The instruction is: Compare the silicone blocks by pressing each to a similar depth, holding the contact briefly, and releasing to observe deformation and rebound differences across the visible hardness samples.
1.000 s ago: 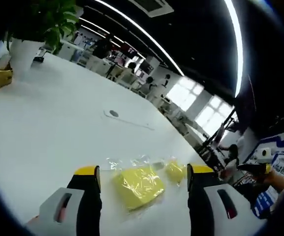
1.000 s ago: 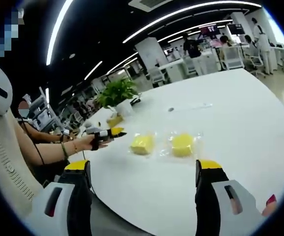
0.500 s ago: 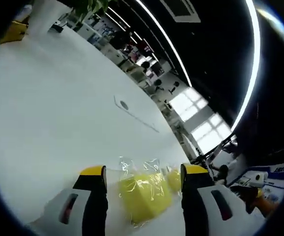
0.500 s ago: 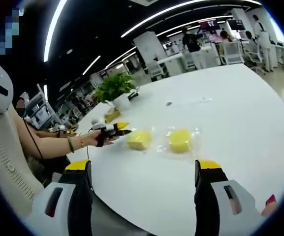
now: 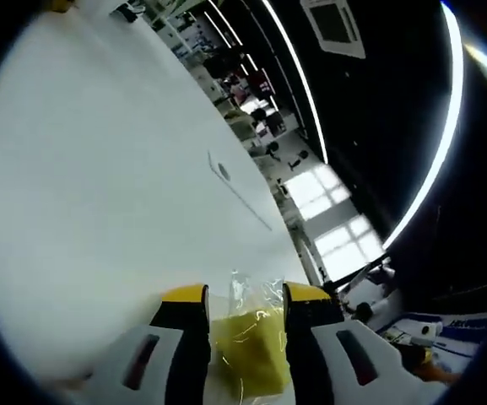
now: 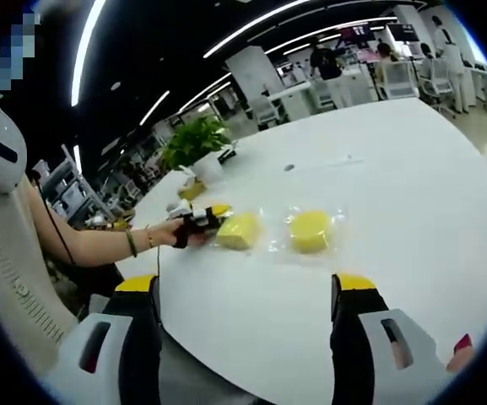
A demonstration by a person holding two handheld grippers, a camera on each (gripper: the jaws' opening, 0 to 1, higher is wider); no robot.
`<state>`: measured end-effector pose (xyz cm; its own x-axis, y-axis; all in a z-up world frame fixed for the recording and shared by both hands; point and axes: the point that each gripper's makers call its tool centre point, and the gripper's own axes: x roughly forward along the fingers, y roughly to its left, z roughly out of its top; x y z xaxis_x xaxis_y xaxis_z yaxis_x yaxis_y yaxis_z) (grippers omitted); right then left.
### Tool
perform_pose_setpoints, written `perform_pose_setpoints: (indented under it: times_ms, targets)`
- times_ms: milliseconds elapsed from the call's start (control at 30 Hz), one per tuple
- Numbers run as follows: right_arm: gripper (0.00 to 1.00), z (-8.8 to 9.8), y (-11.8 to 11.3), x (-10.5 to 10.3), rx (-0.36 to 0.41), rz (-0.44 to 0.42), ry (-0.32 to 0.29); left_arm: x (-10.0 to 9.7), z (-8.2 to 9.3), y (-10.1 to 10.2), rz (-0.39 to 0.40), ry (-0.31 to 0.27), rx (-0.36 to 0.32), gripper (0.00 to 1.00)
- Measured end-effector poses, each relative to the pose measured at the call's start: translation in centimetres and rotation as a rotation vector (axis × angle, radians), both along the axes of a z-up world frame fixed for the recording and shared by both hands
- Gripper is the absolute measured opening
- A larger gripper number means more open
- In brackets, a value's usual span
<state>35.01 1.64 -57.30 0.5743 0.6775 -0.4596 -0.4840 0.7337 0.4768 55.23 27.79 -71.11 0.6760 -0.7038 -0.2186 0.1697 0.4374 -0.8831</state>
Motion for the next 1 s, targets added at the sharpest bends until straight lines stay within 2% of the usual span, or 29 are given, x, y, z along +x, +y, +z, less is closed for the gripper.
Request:
perform_pose_setpoints:
  times_ms: [100,233,600,733,867,933,1000]
  targets:
    - [0.76,-0.1,0.1,0.0,0.000,0.004,0.004,0.0,-0.4,-0.2,0.011,0.014,-0.007,0.21]
    - [0.76,-0.4,0.1,0.0,-0.003,0.006,0.011,0.3,-0.7,-0.3,0.055,0.046,-0.060,0.15]
    - [0.75,-0.8,-0.1,-0.2,-0.020,0.013,0.021,0.7,-0.5,-0.4,0.067,0.017,-0.081,0.00]
    - [0.74,-0.8,-0.1,-0.2,-0.020,0.012,0.024,0.7,-0.5,-0.4,0.080,0.012,-0.098,0.00]
    - [0.74,-0.9,-0.2,-0.2,-0.020,0.014,0.027,0.3,-0.2,-0.6,0.068,-0.028,-0.064,0.00]
    - [0.74,-1.0,-0.2,-0.2,-0.022,0.014,0.027,0.3,0.0,-0.5,0.057,-0.083,0.002,0.00]
    - [0.73,-0.9,-0.1,-0.2,-0.018,0.014,0.026,0.3,0.2,-0.5,0.041,-0.114,0.049,0.00]
